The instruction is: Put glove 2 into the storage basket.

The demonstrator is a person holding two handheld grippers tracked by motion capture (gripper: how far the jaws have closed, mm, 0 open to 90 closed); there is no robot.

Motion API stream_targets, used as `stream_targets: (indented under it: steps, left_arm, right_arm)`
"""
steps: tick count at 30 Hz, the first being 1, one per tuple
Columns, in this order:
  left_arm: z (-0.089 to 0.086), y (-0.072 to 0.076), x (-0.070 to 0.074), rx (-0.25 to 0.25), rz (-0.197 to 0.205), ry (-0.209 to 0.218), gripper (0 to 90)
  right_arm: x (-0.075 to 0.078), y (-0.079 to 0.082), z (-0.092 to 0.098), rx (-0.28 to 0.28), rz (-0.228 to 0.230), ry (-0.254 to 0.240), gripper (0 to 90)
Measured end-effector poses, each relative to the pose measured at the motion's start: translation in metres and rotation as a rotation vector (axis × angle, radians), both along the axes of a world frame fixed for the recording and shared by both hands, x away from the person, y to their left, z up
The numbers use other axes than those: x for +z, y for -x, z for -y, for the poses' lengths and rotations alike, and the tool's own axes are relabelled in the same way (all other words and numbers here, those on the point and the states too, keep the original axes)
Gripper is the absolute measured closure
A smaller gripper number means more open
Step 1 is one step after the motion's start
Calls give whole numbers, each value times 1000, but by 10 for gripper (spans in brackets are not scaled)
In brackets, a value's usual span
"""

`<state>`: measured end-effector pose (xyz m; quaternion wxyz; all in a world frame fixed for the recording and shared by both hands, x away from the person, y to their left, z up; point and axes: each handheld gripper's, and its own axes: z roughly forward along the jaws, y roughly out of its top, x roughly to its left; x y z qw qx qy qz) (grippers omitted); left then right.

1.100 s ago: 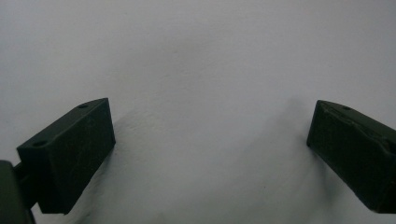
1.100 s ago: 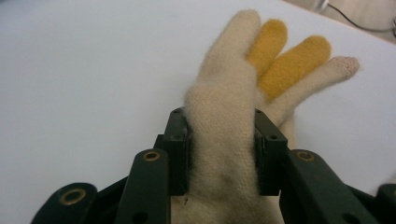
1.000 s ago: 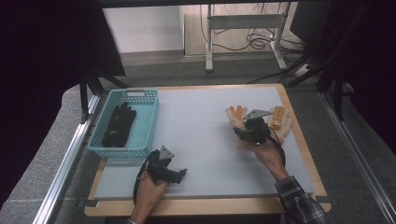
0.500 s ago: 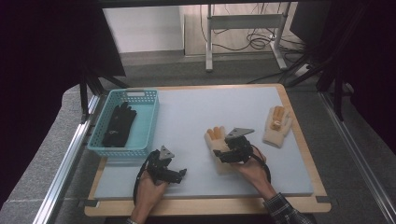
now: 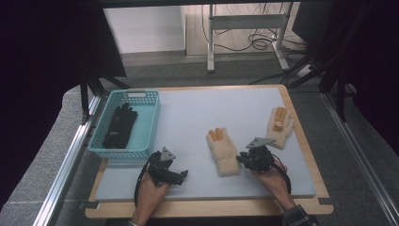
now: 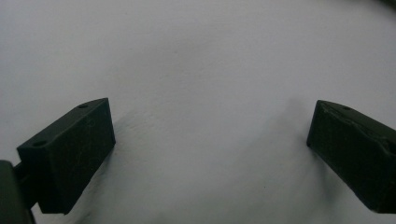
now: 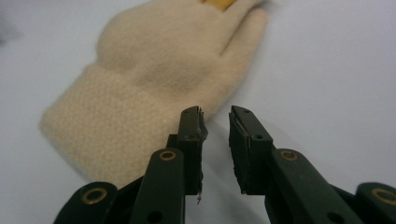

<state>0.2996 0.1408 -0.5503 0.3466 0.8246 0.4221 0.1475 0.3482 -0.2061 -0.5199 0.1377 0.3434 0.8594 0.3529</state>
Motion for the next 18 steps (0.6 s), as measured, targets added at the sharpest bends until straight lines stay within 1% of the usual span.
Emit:
stream_targets:
  steps: [2, 5, 7, 9, 11, 14, 17, 18]
  left_arm:
    - [0, 0, 0, 0, 0, 1, 12]
    - [0, 0, 0, 0, 0, 0, 12]
    - [0, 0, 0, 0, 0, 0, 12]
    - [0, 0, 0, 0, 1, 0, 12]
    - [0, 0, 0, 0, 0, 0, 12]
    - [0, 0, 0, 0, 0, 0, 12]
    - [0, 0, 0, 0, 0, 1, 12]
    - [0, 0, 0, 0, 0, 0, 12]
  right_arm:
    - [-3, 3, -4, 8, -4, -7, 729]
    - [-3, 9, -12, 42, -9, -22, 727]
    - [-2, 12, -17, 57, 6, -8, 710]
    - [1, 13, -18, 55, 35, 4, 678]
    - [3, 9, -14, 36, 40, -3, 655]
    - [6, 1, -3, -1, 43, -13, 622]
    - [10, -8, 12, -44, 57, -17, 582]
    - [11, -12, 20, -70, 61, -23, 566]
